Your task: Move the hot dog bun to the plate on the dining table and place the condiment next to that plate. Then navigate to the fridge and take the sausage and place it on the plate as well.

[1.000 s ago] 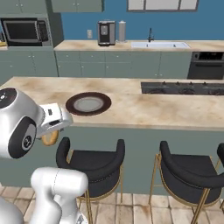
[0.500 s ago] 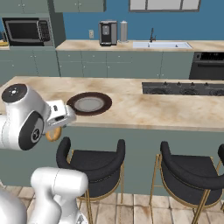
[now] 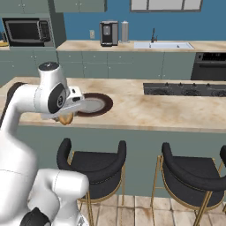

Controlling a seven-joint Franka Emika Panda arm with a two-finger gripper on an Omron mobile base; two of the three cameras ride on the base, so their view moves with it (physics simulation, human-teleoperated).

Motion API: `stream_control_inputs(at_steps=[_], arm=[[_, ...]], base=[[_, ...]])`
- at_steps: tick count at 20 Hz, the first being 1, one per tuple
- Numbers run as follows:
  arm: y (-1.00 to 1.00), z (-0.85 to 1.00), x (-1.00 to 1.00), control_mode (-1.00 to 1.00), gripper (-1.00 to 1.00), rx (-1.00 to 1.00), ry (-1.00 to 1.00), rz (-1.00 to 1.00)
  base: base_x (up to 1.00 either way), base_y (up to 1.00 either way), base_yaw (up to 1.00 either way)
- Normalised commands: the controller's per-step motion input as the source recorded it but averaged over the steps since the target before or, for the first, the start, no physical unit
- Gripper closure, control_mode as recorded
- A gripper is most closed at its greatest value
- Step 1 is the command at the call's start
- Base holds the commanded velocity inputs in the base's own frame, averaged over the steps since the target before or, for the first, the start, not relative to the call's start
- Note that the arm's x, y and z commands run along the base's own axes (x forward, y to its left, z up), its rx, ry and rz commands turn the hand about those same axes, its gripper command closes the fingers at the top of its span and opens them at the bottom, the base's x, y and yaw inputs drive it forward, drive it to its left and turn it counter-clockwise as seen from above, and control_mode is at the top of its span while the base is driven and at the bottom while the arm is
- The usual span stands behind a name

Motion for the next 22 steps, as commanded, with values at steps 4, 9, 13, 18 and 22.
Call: stream_control_inputs(at_steps=[4,9,13,18,22], arm=[[0.10,-0.01,0.87,-1.00,1.00,-0.02,0.28,-0.01],[0.00,-0.25,0.78,-1.00,1.00,-0.05,0.14,-0.02],[-0.01,-0.33,0.65,-1.00,1.00,-0.08,0.11,0.00],[-0.02,-0.25,0.63,-1.00,1.00,0.00,0.07,0.00],[-0.08,-0.32,0.67,-1.00,1.00,0.00,0.05,0.00]], base=[[0.00,0.00,0.00],[0.00,0.00,0.00],[0.00,0.00,0.00],[0.00,0.00,0.00],[0.00,0.00,0.00]])
